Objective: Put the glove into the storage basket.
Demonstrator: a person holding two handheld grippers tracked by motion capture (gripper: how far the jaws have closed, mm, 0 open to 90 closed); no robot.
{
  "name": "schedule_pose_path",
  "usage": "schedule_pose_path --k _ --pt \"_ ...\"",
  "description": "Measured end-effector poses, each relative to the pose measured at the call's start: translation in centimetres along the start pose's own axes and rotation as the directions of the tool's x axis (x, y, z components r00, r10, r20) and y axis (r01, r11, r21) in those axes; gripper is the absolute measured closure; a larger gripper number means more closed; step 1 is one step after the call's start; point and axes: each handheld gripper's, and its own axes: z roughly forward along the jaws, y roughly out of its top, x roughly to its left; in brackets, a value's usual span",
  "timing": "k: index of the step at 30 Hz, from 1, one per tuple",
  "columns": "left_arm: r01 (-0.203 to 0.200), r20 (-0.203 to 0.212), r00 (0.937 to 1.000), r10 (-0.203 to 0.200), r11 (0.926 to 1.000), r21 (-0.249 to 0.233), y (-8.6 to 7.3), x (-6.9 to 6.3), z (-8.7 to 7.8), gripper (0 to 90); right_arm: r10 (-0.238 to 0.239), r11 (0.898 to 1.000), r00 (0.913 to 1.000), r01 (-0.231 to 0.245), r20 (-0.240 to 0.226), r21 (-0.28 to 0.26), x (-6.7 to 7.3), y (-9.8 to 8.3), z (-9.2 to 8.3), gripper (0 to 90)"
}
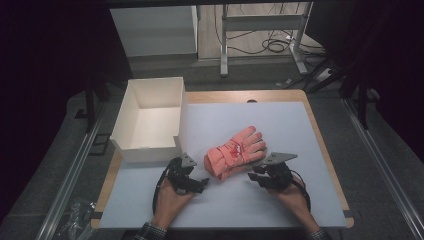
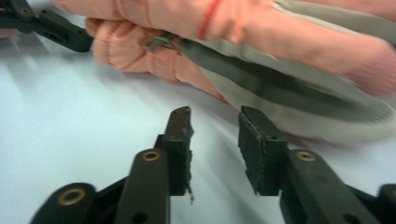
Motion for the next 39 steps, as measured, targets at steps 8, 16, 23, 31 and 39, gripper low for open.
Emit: schedule_pose_path --k 8,16,23,31,39 --pt "0.000 0.000 1.0000 0.000 1.0000 0.000 0.0 0.0 0.0 0.8 0.023 1.000 0.9962 -0.022 0.084 -0.006 -1.6 -1.5 -1.5 44.4" --pt "-0.005 0.002 1.0000 0.005 1.0000 0.000 0.0 0.1 0.0 0.9 0.054 0.999 0.9813 -0.052 0.185 -0.012 -3.3 -2.8 -2.7 29.3" --pt "-0.011 0.007 0.9999 0.011 0.9999 0.000 0.0 0.1 0.0 1.2 0.055 0.998 0.9705 -0.063 0.235 0.023 -3.7 -3.3 -2.4 24.1" --pt "-0.050 0.075 0.9960 0.048 0.9986 0.019 0.2 0.0 -0.5 4.3 0.061 0.998 0.9687 -0.067 0.240 0.017 -3.7 -3.4 -2.4 23.1" --pt "-0.067 0.142 0.9877 0.066 0.9977 0.005 1.4 0.4 -2.0 2.0 0.060 0.998 0.9687 -0.065 0.241 0.015 -3.8 -3.5 -2.4 23.1"
